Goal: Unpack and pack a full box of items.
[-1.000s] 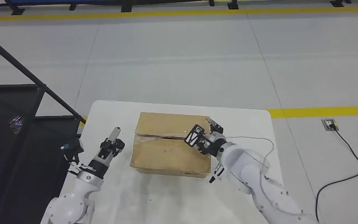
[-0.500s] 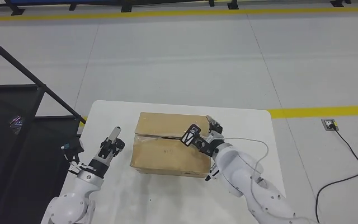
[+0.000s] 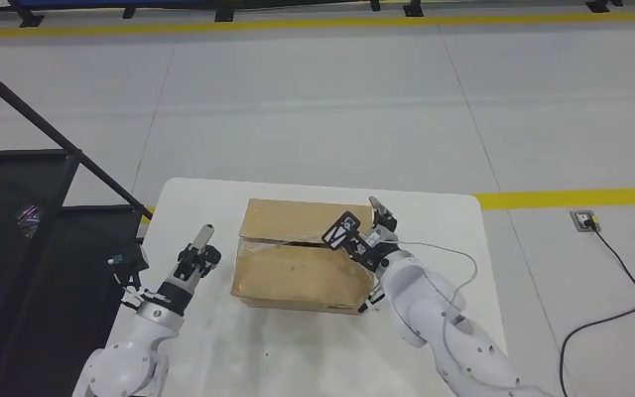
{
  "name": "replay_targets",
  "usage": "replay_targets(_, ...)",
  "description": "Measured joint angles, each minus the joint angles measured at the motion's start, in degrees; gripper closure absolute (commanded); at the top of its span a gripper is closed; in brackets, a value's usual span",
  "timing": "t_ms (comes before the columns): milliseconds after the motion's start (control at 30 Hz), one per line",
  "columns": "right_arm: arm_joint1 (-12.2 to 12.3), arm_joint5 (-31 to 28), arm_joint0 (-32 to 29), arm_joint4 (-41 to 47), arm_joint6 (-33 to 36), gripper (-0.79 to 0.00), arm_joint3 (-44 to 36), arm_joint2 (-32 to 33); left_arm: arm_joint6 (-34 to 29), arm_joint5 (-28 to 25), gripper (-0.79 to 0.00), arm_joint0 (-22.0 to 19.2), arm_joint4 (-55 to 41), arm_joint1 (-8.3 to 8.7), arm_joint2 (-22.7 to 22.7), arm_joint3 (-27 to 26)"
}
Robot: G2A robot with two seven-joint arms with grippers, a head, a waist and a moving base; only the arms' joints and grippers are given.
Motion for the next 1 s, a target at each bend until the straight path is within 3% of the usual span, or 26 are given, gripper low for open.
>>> replay_targets(600,-2.59,-1.42,5.19,11.22,-2.20,-0.785,7.10,2.77,0.04,-0.36,-0.785,0.39,-0.57,0.09,-0.35,0.18)
replay_targets(1000,-1.91,-19.97,7.38,34.51,-6.94,-0.785,16.15,12.09,0.00,-0.24,-0.785,0.45,-0.39,0.15,-0.17,0.19)
